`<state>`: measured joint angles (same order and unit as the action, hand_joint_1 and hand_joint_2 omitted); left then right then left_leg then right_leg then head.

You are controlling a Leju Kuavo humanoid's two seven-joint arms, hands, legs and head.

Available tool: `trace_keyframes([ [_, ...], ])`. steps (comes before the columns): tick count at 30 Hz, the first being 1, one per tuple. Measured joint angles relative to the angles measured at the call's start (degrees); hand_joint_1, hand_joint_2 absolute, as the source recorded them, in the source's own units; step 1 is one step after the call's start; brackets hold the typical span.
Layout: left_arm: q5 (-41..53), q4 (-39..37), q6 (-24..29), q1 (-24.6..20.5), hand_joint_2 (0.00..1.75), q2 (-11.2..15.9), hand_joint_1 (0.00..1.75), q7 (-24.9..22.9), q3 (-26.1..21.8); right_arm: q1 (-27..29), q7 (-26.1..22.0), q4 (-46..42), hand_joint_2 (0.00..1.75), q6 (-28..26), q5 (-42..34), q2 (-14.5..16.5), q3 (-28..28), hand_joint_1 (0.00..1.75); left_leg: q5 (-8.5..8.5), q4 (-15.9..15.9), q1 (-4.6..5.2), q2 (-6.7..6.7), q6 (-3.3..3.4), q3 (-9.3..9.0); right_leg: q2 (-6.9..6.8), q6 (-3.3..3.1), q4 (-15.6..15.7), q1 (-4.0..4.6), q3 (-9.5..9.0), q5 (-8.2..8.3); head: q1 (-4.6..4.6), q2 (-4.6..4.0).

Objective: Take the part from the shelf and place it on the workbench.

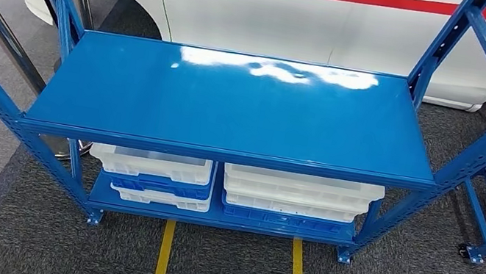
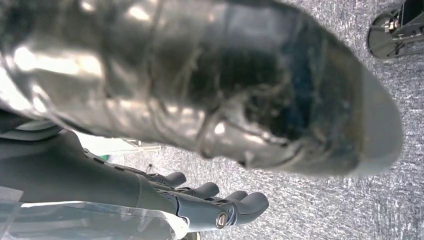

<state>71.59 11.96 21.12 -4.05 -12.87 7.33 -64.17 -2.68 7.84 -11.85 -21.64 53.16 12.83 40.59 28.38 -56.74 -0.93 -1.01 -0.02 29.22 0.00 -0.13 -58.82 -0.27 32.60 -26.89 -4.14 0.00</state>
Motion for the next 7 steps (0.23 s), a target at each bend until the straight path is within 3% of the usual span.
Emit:
trace_keyframes([
  [7, 0.5, 0.0, -0.6, 0.0, 1.75, 0.0, 0.0, 0.1, 0.1, 0.0, -0.4, 0.0, 0.0, 0.0, 0.2, 0.0, 0.0, 0.0, 0.05, -0.1, 0.12, 0.0, -0.07, 0.0, 0.0, 0.01, 0.0, -0.07, -0.07, 0.0, -0.01, 0.0],
])
